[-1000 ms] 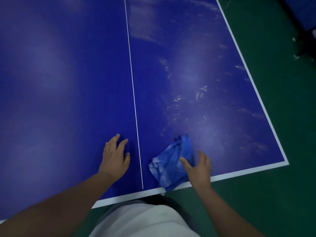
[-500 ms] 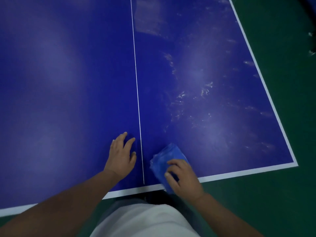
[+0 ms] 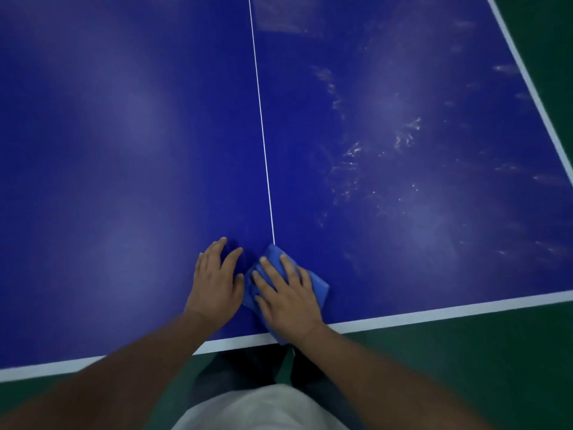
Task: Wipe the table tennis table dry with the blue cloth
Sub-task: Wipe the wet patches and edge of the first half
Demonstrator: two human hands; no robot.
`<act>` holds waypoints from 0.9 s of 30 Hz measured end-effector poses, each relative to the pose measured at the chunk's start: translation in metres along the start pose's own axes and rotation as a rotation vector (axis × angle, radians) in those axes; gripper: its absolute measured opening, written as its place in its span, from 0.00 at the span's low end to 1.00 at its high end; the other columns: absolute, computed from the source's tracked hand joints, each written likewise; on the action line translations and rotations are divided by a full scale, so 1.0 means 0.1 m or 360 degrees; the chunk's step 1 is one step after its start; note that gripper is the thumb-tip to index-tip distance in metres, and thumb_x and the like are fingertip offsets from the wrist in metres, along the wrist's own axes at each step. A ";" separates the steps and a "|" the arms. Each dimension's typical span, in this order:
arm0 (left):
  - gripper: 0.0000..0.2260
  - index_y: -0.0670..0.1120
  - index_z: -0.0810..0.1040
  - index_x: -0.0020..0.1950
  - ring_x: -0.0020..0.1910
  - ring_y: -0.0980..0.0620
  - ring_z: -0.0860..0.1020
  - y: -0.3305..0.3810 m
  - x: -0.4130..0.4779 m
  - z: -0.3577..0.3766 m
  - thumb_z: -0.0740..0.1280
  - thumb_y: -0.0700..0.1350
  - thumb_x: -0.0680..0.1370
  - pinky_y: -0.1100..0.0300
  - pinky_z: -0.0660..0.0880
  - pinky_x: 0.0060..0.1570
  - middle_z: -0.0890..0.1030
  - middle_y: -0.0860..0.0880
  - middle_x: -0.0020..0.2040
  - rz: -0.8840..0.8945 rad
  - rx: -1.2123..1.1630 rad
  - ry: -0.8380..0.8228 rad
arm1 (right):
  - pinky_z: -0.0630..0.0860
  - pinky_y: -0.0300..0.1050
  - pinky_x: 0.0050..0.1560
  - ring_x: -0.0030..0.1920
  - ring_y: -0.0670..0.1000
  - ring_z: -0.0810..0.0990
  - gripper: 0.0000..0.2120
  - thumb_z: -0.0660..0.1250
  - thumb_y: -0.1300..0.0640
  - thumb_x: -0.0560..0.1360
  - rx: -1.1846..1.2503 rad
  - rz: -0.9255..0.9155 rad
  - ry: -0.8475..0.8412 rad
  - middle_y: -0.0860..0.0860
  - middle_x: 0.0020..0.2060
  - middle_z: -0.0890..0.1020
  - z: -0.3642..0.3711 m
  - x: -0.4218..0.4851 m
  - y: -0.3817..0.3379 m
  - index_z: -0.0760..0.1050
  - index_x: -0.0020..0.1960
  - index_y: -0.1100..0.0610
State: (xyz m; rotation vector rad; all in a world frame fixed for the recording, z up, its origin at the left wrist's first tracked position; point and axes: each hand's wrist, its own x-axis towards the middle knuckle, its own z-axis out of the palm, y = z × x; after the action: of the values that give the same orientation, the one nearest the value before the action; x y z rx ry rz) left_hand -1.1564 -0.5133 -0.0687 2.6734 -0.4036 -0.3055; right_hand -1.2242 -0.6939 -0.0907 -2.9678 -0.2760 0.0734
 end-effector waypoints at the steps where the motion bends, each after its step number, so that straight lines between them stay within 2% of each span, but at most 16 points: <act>1: 0.22 0.41 0.74 0.69 0.71 0.36 0.66 -0.03 0.00 -0.01 0.60 0.47 0.78 0.35 0.68 0.68 0.67 0.35 0.73 -0.0015 0.0015 -0.0002 | 0.69 0.60 0.67 0.77 0.58 0.63 0.24 0.52 0.41 0.81 0.0005 -0.0004 -0.0008 0.46 0.77 0.66 0.01 0.12 -0.05 0.70 0.74 0.44; 3: 0.23 0.41 0.74 0.69 0.70 0.36 0.66 -0.05 0.05 -0.03 0.57 0.50 0.78 0.34 0.68 0.67 0.68 0.35 0.72 -0.0004 0.0042 -0.0012 | 0.72 0.61 0.64 0.75 0.58 0.66 0.23 0.52 0.42 0.81 0.0021 0.0033 -0.0013 0.47 0.76 0.68 -0.02 0.35 0.04 0.71 0.73 0.44; 5: 0.23 0.41 0.72 0.71 0.72 0.36 0.64 -0.04 0.12 -0.02 0.59 0.49 0.78 0.34 0.65 0.69 0.67 0.37 0.74 0.0039 0.0073 -0.0044 | 0.74 0.60 0.59 0.72 0.60 0.70 0.23 0.53 0.43 0.80 -0.0004 0.0166 0.0078 0.48 0.74 0.71 -0.06 0.55 0.37 0.74 0.71 0.45; 9: 0.26 0.45 0.66 0.77 0.79 0.41 0.54 0.04 0.25 0.08 0.60 0.51 0.80 0.41 0.49 0.77 0.59 0.42 0.79 0.0075 0.0161 -0.0154 | 0.76 0.59 0.52 0.62 0.65 0.76 0.22 0.54 0.47 0.79 -0.0059 0.0787 0.0189 0.50 0.69 0.77 -0.23 0.70 1.40 0.78 0.67 0.49; 11: 0.28 0.45 0.64 0.78 0.80 0.42 0.51 0.07 0.27 0.11 0.56 0.55 0.80 0.42 0.45 0.77 0.58 0.43 0.80 0.0077 0.0193 -0.0168 | 0.76 0.61 0.54 0.57 0.67 0.76 0.23 0.52 0.49 0.80 -0.0016 0.1022 0.0210 0.54 0.68 0.78 -0.37 0.59 1.89 0.78 0.66 0.54; 13: 0.29 0.45 0.64 0.78 0.80 0.42 0.51 0.09 0.26 0.11 0.52 0.56 0.79 0.42 0.45 0.77 0.58 0.42 0.80 0.0063 0.0197 -0.0175 | 0.75 0.61 0.57 0.56 0.68 0.77 0.23 0.51 0.51 0.82 0.0018 0.1142 0.0318 0.58 0.67 0.78 -0.47 0.50 2.10 0.78 0.66 0.58; 16: 0.28 0.44 0.65 0.77 0.80 0.42 0.52 0.08 0.25 0.08 0.52 0.54 0.80 0.42 0.46 0.78 0.59 0.42 0.79 0.0027 0.0112 -0.0134 | 0.76 0.57 0.53 0.55 0.65 0.78 0.18 0.55 0.56 0.79 0.0031 0.0925 0.0441 0.57 0.66 0.78 -0.49 0.49 1.48 0.77 0.64 0.57; 18: 0.27 0.42 0.67 0.75 0.78 0.40 0.56 0.04 0.25 0.06 0.52 0.53 0.79 0.39 0.51 0.77 0.62 0.40 0.78 -0.0006 0.0065 -0.0061 | 0.77 0.58 0.53 0.57 0.63 0.77 0.18 0.57 0.54 0.77 0.0071 0.0592 0.0327 0.53 0.66 0.77 -0.31 0.35 0.60 0.75 0.65 0.53; 20: 0.26 0.40 0.69 0.73 0.76 0.38 0.60 -0.02 0.26 0.03 0.53 0.52 0.79 0.36 0.55 0.75 0.65 0.37 0.76 -0.0036 0.0042 -0.0004 | 0.71 0.61 0.65 0.69 0.60 0.73 0.21 0.57 0.47 0.79 0.0092 0.0244 0.0093 0.50 0.72 0.73 -0.12 0.06 -0.15 0.73 0.70 0.50; 21: 0.26 0.40 0.70 0.73 0.75 0.37 0.60 -0.06 0.26 0.01 0.53 0.51 0.78 0.35 0.56 0.74 0.66 0.37 0.75 -0.0048 0.0046 -0.0001 | 0.65 0.62 0.69 0.73 0.59 0.69 0.22 0.56 0.45 0.80 0.0108 0.0129 0.0013 0.49 0.74 0.71 -0.06 -0.05 -0.28 0.72 0.72 0.49; 22: 0.26 0.40 0.70 0.73 0.75 0.37 0.61 -0.10 0.25 0.00 0.53 0.51 0.78 0.35 0.56 0.74 0.66 0.37 0.75 -0.0051 0.0059 0.0001 | 0.62 0.63 0.72 0.75 0.58 0.66 0.23 0.55 0.44 0.81 0.0110 0.0052 -0.0039 0.48 0.75 0.70 -0.01 -0.10 -0.20 0.72 0.72 0.48; 24: 0.26 0.40 0.69 0.73 0.76 0.37 0.60 -0.19 0.25 -0.05 0.53 0.52 0.79 0.35 0.55 0.74 0.65 0.37 0.75 -0.0053 0.0097 -0.0023 | 0.63 0.65 0.72 0.75 0.58 0.65 0.22 0.55 0.45 0.81 0.0010 0.0039 -0.0015 0.49 0.74 0.71 0.01 0.00 0.21 0.74 0.71 0.48; 27: 0.27 0.40 0.69 0.74 0.76 0.37 0.59 -0.32 0.22 -0.13 0.51 0.52 0.79 0.37 0.53 0.75 0.64 0.38 0.76 -0.0078 0.0135 -0.0052 | 0.63 0.66 0.72 0.75 0.60 0.64 0.23 0.53 0.45 0.81 -0.0048 0.0400 -0.0006 0.49 0.75 0.69 -0.16 0.38 0.73 0.73 0.73 0.47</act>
State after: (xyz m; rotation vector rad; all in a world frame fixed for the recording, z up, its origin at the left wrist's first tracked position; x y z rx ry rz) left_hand -1.1244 -0.4880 -0.0739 2.7677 -0.3689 -0.3551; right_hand -1.1729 -0.7597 -0.0884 -3.0160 0.0974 0.1053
